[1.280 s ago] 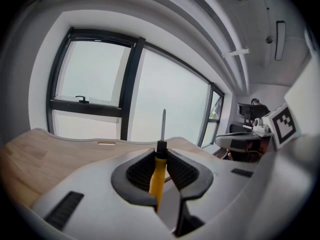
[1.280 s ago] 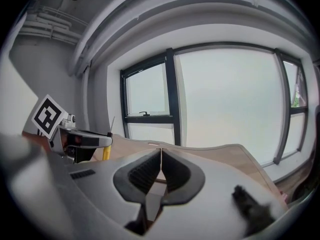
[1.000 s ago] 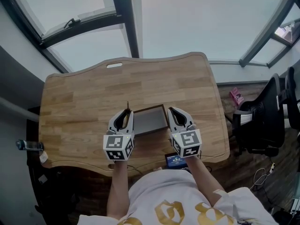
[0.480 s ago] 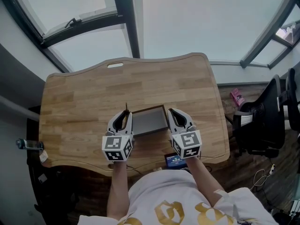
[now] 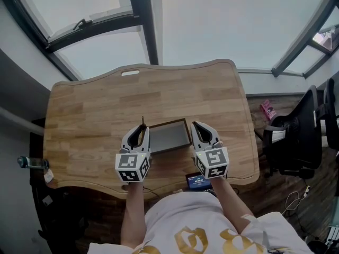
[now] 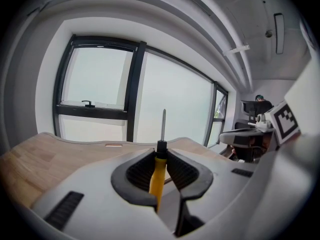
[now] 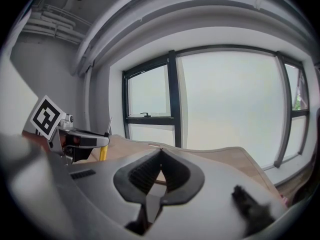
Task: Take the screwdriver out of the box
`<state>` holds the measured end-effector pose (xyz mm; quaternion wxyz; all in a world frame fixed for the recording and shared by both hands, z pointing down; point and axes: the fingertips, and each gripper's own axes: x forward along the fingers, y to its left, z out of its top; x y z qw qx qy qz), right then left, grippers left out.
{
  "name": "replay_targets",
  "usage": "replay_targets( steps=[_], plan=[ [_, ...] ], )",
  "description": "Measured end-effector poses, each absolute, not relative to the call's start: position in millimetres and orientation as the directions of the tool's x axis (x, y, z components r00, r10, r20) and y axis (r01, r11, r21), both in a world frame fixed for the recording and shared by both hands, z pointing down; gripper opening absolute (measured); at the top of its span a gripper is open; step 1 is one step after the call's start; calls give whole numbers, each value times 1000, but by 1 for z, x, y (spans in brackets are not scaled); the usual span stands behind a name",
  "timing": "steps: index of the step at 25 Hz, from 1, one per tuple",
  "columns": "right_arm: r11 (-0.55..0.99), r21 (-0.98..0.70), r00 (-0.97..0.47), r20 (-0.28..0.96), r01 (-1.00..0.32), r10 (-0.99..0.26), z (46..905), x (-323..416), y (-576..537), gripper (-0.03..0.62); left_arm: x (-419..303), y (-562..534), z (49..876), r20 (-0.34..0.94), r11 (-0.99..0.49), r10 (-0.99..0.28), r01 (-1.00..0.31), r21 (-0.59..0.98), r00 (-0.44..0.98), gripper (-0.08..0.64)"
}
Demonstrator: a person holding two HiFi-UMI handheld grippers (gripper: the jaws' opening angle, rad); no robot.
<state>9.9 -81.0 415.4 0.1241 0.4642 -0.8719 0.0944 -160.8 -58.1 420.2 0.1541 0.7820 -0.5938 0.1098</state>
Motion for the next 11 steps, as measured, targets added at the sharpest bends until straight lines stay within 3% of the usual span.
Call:
replay_targets(
  steps=[11],
  plan=[
    [545, -53, -532, 309, -837, -788, 419, 10, -84, 31, -163, -62, 422, 355, -252, -893, -961, 114, 276, 78]
  ],
)
